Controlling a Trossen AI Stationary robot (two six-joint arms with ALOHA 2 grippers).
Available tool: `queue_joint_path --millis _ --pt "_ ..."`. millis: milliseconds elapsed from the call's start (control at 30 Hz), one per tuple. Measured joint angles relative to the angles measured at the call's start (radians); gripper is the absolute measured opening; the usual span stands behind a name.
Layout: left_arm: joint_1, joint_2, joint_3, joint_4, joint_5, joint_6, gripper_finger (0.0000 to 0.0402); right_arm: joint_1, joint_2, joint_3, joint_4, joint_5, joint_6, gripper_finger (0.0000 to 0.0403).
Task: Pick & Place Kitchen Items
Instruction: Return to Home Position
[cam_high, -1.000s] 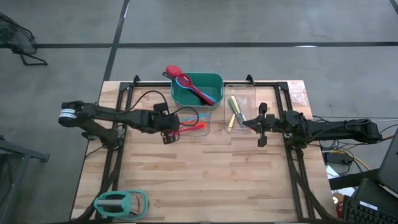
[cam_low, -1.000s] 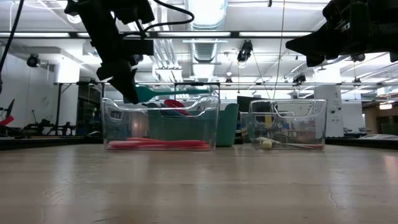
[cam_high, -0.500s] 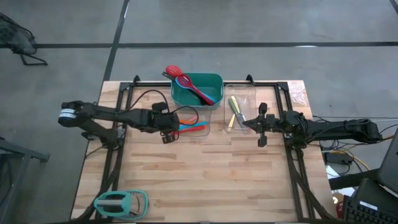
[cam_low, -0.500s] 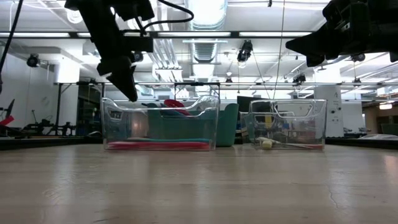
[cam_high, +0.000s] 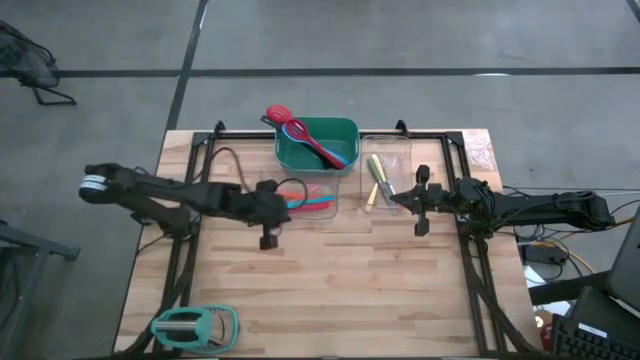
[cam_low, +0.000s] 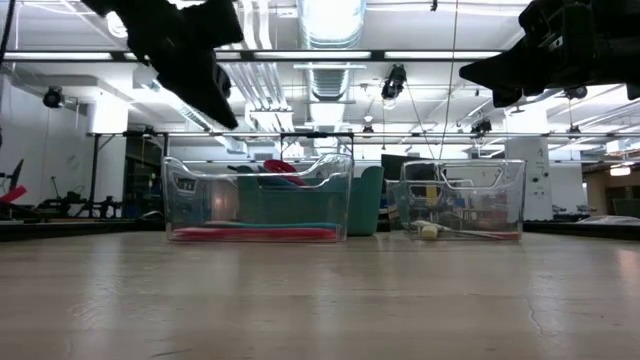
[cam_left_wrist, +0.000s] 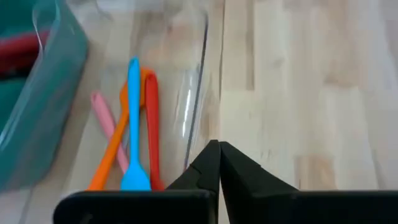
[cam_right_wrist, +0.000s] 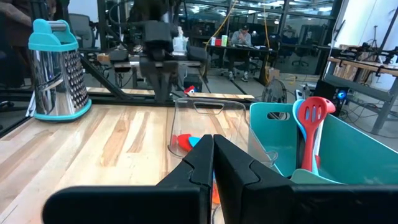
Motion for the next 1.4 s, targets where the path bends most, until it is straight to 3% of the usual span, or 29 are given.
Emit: queue_joint_path --millis 233,533,767,1400 --pt "-0.051 -0.215 -0.208 0.27 0.003 0.014 0.0006 0.0 -0.001 0.0 0.0 0.0 0.0 0.0008" --pt "-0.053 -0.517 -0.372 0.256 -0.004 -0.043 0.003 0.0 -0.001 0.0 0.0 0.0 0.0 0.0008" --pt "-0.071 -0.696 -0.56 0.45 0.036 0.002 0.0032 0.0 0.0 0.0 0.0 0.0 0.0 0.0008" --pt "-0.072 -1.114 -0.681 0.409 0.087 0.076 0.0032 0.0 0.0 0.0 0.0 0.0 0.0 0.0008"
